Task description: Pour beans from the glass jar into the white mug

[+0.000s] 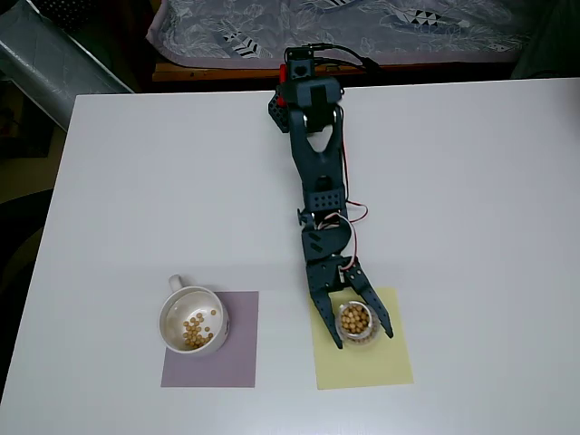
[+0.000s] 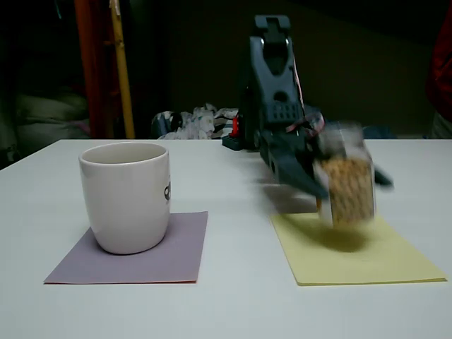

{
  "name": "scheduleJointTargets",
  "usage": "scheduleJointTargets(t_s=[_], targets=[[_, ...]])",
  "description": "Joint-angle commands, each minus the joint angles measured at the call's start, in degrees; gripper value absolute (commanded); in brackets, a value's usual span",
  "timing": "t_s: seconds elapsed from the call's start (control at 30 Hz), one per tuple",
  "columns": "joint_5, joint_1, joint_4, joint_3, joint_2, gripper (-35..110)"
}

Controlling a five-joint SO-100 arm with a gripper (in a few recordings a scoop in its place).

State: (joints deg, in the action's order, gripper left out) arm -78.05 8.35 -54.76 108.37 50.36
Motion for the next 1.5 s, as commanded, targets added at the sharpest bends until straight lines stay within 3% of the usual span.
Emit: scheduleJointTargets(t_s=[0.0, 0.47, 0.9, 1.17, 1.47], targets=[[5.5, -1.7, 1.4, 4.3, 12.7, 12], [24.3, -9.1, 3.9, 25.9, 29.5, 1], [31.6, -17.9, 7.3, 15.0, 23.6, 1], [41.0, -20.0, 17.6, 4.4, 21.3, 1], [44.3, -18.5, 18.7, 6.9, 22.1, 2]])
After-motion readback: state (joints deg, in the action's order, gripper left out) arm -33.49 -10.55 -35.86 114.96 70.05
